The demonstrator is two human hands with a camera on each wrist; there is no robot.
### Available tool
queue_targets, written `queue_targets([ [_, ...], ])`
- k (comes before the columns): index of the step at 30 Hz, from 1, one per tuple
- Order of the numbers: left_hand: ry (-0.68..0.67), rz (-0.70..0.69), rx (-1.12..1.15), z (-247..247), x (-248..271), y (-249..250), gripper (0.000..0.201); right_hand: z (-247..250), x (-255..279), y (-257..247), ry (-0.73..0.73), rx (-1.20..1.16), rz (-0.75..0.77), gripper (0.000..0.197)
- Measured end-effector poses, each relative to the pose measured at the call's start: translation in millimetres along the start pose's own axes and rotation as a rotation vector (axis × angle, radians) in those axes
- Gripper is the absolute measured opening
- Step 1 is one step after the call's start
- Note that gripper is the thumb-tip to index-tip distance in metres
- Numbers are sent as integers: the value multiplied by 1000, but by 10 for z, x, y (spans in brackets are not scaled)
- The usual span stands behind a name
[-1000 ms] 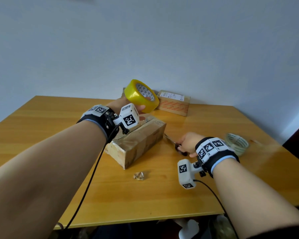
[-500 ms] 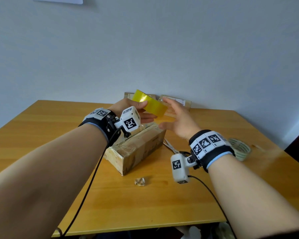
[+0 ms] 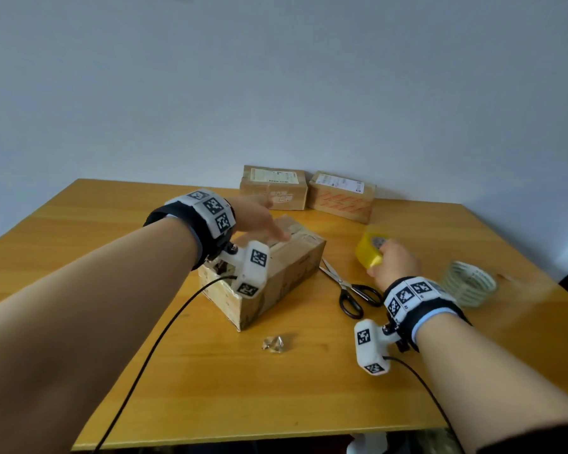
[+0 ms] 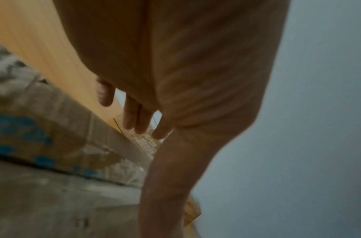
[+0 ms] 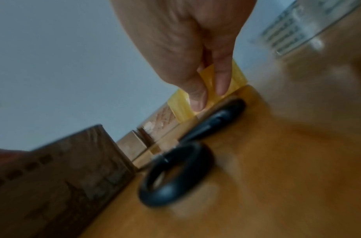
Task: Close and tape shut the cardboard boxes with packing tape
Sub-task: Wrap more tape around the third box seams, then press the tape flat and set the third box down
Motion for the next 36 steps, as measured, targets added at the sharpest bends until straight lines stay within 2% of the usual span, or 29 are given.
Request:
queue_targets([
  [3, -171, 58, -219, -117, -19, -28, 115, -45, -2, -42, -82, 160, 22, 45],
  [5, -223, 97, -289, -174, -32, -46, 132, 101, 69, -250, -75, 185, 75, 40],
  [6, -217, 96, -308, -176, -34, -54, 137, 192, 135, -394, -43, 144, 132, 39],
  [8, -171, 49, -361, -150, -30, -35, 140, 350, 323, -745, -56, -12, 370, 46],
  [9, -135, 24, -404, -123, -31, -20, 141, 416, 459, -942, -114, -83, 508, 47],
  [11, -57, 35, -489, -72, -35, -14, 139, 429, 692, -1298, -278, -134, 685, 45],
  [13, -27, 106, -490, -48, -42, -78, 133, 330, 798, -1506, -388, 12, 772, 48],
  [15, -76, 167, -399, -53, -75, -184, 127, 187, 821, -1548, -494, 125, 776, 52],
  [17, -89, 172, -328, -32, -101, -289, 122, 64, 816, -1539, -518, 198, 791, 55],
  [24, -97, 120, -301, -5, -78, -416, 122, -119, 513, -1437, -396, 270, 531, 64],
  [27, -88, 95, -300, -22, -78, -460, 122, -153, 540, -1423, -345, 271, 492, 66],
  [31, -28, 125, -324, -13, -43, -553, 125, -16, 568, -1447, -378, 315, 476, 57],
  [33, 8, 178, -305, 41, -10, -622, 136, 69, 498, -1484, -299, 359, 439, 49],
  [36, -6, 197, -284, 111, 23, -698, 140, 121, 420, -1604, -136, 277, 354, 63],
])
Point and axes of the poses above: each hand's wrist, its own x-axis away from the middle knuckle, its own z-axis out of the back of the hand, y = z × x, the point moved 1 cm from there along -x, towards the middle knuckle, and after that the axes turned 2 degrees about -y, right-handed, at the moved point
